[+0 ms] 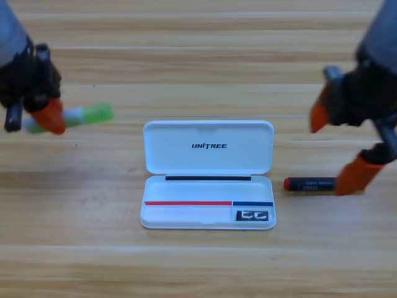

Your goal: Clean up eraser and pencils

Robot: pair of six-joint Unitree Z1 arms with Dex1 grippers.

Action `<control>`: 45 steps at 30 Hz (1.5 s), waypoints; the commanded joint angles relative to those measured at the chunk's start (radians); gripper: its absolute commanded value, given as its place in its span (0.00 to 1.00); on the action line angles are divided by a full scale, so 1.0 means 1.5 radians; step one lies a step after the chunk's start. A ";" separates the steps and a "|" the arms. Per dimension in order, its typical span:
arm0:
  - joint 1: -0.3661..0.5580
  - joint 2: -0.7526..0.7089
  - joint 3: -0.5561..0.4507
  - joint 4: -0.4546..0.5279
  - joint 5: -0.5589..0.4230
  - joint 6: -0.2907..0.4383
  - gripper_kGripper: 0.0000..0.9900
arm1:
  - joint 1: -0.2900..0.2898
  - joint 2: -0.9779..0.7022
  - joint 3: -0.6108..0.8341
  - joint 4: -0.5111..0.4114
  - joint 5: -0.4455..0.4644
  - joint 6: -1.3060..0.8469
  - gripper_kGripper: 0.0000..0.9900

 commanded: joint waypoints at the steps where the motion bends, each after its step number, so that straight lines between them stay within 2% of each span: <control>1: -0.088 0.027 -0.075 0.031 -0.005 -0.029 0.00 | -0.122 0.090 0.046 -0.013 -0.037 -0.039 0.95; 5: -0.129 0.087 -0.118 0.044 -0.021 -0.044 0.00 | -0.149 0.166 0.046 -0.055 -0.044 -0.063 0.93; 10: -0.164 0.151 -0.140 0.043 -0.044 -0.057 0.00 | -0.156 0.232 0.039 -0.104 -0.054 -0.082 0.93; 15: -0.186 0.206 -0.157 0.040 -0.057 -0.063 0.00 | -0.157 0.269 0.030 -0.113 -0.060 -0.096 0.87; 18: -0.197 0.234 -0.169 0.040 -0.061 -0.069 0.00 | -0.157 0.279 0.026 -0.114 -0.059 -0.099 0.87; 22: -0.206 0.263 -0.172 0.036 -0.068 -0.075 0.00 | -0.157 0.288 0.025 -0.114 -0.059 -0.107 0.73; 26: -0.214 0.285 -0.167 0.026 -0.069 -0.084 0.00 | -0.157 0.299 0.022 -0.114 -0.057 -0.114 0.52; 29: -0.216 0.292 -0.154 0.012 -0.069 -0.089 0.00 | -0.157 0.308 0.019 -0.114 -0.056 -0.114 0.48; 33: -0.217 0.298 -0.139 -0.005 -0.066 -0.088 0.00 | -0.157 0.314 0.016 -0.120 -0.053 -0.114 0.15; 35: -0.217 0.301 -0.135 -0.010 -0.064 -0.088 0.00 | -0.157 0.317 0.016 -0.123 -0.051 -0.114 0.11; 40: -0.217 0.307 -0.128 -0.018 -0.061 -0.086 0.00 | -0.157 0.321 0.017 -0.130 -0.052 -0.113 0.11; 41: -0.217 0.307 -0.127 -0.018 -0.061 -0.086 0.00 | -0.157 0.321 0.017 -0.131 -0.052 -0.113 0.08; 42: -0.217 0.308 -0.126 -0.020 -0.061 -0.086 0.00 | -0.157 0.321 0.017 -0.133 -0.052 -0.113 0.00; 45: -0.217 0.309 -0.116 -0.030 -0.061 -0.086 0.00 | -0.157 0.309 0.025 -0.141 -0.050 -0.102 0.00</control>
